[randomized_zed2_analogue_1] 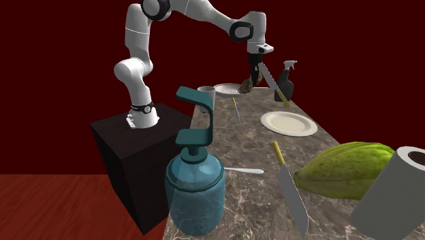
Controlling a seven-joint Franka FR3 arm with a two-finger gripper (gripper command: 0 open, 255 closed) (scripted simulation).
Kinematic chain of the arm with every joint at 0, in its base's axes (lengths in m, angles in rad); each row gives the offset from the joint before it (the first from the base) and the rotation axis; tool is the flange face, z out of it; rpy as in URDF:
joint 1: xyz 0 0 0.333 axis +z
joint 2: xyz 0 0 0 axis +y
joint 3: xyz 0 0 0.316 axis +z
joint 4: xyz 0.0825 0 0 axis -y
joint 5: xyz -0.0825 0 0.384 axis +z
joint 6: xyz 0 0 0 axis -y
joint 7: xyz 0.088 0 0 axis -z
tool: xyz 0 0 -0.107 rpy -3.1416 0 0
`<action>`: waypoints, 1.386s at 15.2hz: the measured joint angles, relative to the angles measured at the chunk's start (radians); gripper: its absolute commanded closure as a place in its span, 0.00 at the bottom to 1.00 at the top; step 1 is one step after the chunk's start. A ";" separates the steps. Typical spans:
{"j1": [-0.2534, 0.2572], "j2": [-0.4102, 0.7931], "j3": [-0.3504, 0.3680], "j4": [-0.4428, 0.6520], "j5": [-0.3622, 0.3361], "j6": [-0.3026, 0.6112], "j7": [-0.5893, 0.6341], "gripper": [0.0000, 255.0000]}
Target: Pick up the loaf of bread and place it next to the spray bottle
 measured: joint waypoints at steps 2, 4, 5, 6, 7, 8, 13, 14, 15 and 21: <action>0.001 0.009 -0.001 -0.016 -0.002 0.025 0.000 1.00; 0.001 0.018 -0.001 -0.032 -0.003 0.050 -0.001 1.00; 0.002 0.021 -0.001 -0.041 -0.003 0.062 0.000 1.00; 0.003 0.028 -0.001 -0.045 -0.005 0.073 0.001 1.00; 0.003 0.033 -0.002 -0.053 -0.006 0.085 0.001 1.00; 0.004 0.041 -0.002 -0.056 -0.007 0.097 0.001 1.00; 0.006 0.072 -0.006 -0.079 -0.013 0.155 0.002 1.00; 0.006 0.079 -0.006 -0.085 -0.014 0.168 0.001 1.00; 0.007 0.083 -0.007 -0.089 -0.014 0.176 0.001 1.00; 0.008 0.088 -0.007 -0.091 -0.015 0.184 0.001 1.00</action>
